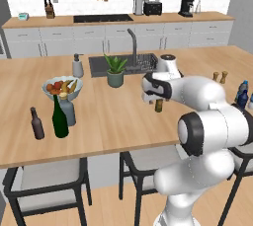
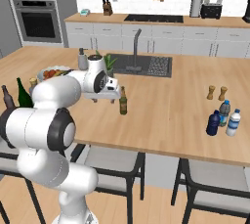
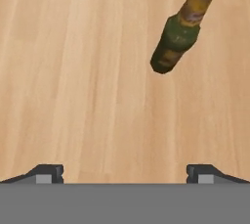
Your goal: Move the plastic bottles in the middle to the plastics group, and the glass bottles in the middle to the glass group.
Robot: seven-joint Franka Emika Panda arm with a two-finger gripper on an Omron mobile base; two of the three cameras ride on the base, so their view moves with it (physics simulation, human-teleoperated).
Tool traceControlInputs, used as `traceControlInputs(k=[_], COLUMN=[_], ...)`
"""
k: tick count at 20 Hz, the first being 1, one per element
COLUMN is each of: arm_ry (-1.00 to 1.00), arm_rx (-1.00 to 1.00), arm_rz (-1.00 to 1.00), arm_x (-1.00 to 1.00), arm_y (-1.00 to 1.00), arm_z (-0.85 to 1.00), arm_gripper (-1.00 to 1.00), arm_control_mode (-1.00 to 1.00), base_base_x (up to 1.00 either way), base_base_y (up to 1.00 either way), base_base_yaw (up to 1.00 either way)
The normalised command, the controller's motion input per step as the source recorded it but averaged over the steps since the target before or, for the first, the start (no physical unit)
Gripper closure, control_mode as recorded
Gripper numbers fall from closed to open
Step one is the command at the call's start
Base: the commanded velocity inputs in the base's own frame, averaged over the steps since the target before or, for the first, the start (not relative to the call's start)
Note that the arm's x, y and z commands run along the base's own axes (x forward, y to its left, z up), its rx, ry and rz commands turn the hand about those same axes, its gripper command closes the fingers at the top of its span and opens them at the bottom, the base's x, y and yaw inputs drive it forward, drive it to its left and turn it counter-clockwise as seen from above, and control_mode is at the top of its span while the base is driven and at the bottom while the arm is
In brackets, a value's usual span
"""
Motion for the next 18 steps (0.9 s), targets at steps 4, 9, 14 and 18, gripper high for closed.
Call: traceControlInputs(k=[4, 9, 14, 18], arm_ry=[-0.02, 0.00, 0.00, 0.00], arm_rx=[0.03, 0.05, 0.01, 0.00], arm_rz=[-0.02, -0.01, 0.00, 0.00], arm_x=[0.15, 0.13, 0.27, 0.59], arm_y=[-0.43, -0.49, -0.13, 0.03], arm_z=[0.03, 0.02, 0.00, 0.00], arm_gripper=[-1.00, -1.00, -1.00, -1.00], arm_control_mode=[-1.00, -1.00, -1.00, -1.00], base_base_x=[0.00, 0.00, 0.00, 0.00], base_base_y=[0.00, 0.00, 0.00, 0.00], base_base_yaw=[0.00, 0.00, 0.00, 0.00])
